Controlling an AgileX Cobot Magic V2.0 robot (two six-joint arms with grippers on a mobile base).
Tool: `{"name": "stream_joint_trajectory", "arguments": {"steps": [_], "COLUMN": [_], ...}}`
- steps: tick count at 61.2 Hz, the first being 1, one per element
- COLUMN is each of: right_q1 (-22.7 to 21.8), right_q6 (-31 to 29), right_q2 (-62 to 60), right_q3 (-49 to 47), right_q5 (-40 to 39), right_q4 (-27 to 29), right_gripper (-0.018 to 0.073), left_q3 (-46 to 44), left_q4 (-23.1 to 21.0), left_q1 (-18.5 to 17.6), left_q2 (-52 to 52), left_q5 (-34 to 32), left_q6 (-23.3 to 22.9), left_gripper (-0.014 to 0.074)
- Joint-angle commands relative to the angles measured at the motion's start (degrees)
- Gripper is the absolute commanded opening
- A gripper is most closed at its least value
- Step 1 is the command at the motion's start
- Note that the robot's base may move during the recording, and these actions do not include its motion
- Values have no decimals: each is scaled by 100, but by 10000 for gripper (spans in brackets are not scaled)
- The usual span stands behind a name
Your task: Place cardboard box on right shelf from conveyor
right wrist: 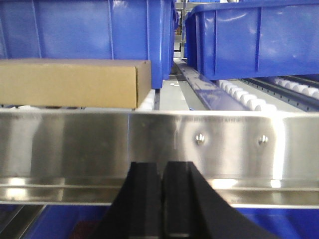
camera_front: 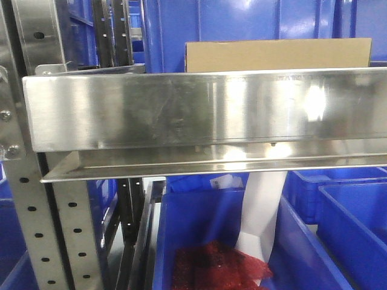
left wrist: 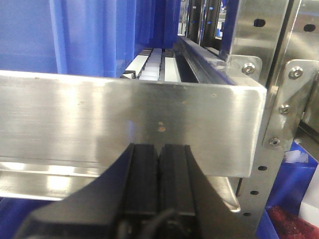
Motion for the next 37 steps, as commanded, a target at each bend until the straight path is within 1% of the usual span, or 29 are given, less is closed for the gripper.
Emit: {"name": "stream_joint_trajectory", "arguments": {"steps": [1, 37], "right_q1": [-43, -49], "right_q6": [-35, -35], "right_q2": [-198, -174], "right_q3": [42, 30], "right_q5": [-677, -632], "right_q4": [43, 43], "right_gripper": [59, 59], "left_q3": [52, 52], "left_q4": [-34, -34], "left_q1": [-7, -7], "left_q2": [-79, -79], "left_q5": [-489, -489], "left_q6": [1, 1], "left_gripper": [-116, -115]}}
